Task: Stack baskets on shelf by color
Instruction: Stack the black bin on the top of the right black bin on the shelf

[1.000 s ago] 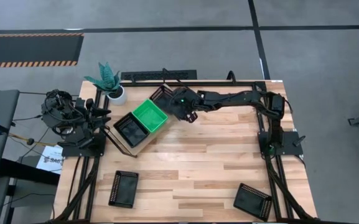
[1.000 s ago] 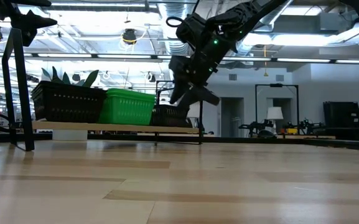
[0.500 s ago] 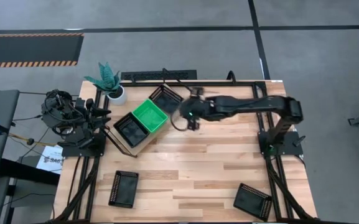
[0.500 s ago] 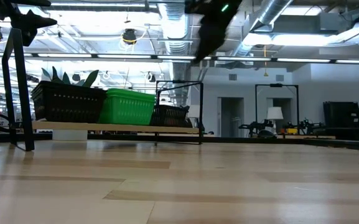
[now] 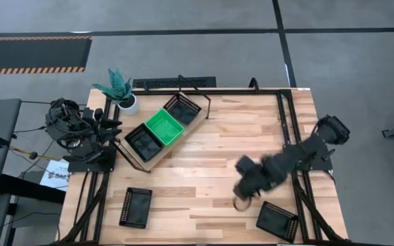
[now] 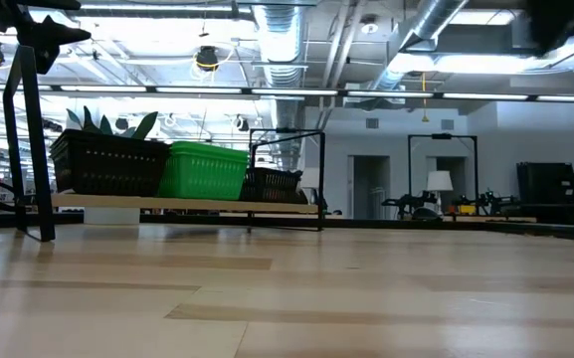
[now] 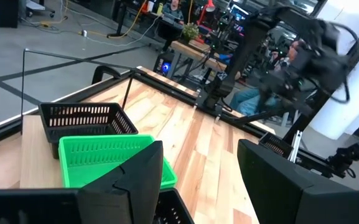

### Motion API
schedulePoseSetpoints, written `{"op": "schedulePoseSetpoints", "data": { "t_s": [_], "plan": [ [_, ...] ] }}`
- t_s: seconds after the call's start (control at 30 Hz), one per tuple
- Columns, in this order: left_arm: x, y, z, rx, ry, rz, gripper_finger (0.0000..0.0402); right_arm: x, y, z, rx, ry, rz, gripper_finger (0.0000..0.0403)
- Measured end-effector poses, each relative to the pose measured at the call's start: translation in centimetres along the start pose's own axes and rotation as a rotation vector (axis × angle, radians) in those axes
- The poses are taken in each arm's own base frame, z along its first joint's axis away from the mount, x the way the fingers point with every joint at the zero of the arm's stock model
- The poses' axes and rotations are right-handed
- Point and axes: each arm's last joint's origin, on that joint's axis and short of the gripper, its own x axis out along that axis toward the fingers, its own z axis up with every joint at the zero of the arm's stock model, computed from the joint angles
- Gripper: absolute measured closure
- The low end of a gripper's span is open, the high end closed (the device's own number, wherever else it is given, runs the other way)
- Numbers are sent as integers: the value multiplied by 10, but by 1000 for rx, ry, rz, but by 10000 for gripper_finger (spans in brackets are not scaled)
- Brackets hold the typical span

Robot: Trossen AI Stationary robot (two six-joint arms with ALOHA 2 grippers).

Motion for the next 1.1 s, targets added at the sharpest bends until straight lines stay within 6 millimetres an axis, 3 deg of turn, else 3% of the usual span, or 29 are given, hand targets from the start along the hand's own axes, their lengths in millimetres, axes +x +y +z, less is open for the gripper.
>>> {"op": "schedulePoseSetpoints", "data": {
  "t_s": [0.23,0.47,0.67,0.9,1.1],
  "plan": [
    [0,0,0,-1,3,-5,203,21,45,-78,384,51,42,233],
    [0,0,0,-2,4,-6,203,63,75,-124,688,137,-40,233],
    [0,0,0,10,4,-6,203,82,82,-134,701,158,-94,233],
    [0,0,0,11,4,-6,203,70,76,-129,699,154,-98,233],
    [0,0,0,11,4,-6,203,74,72,-128,720,155,-151,233]
  ]
}}
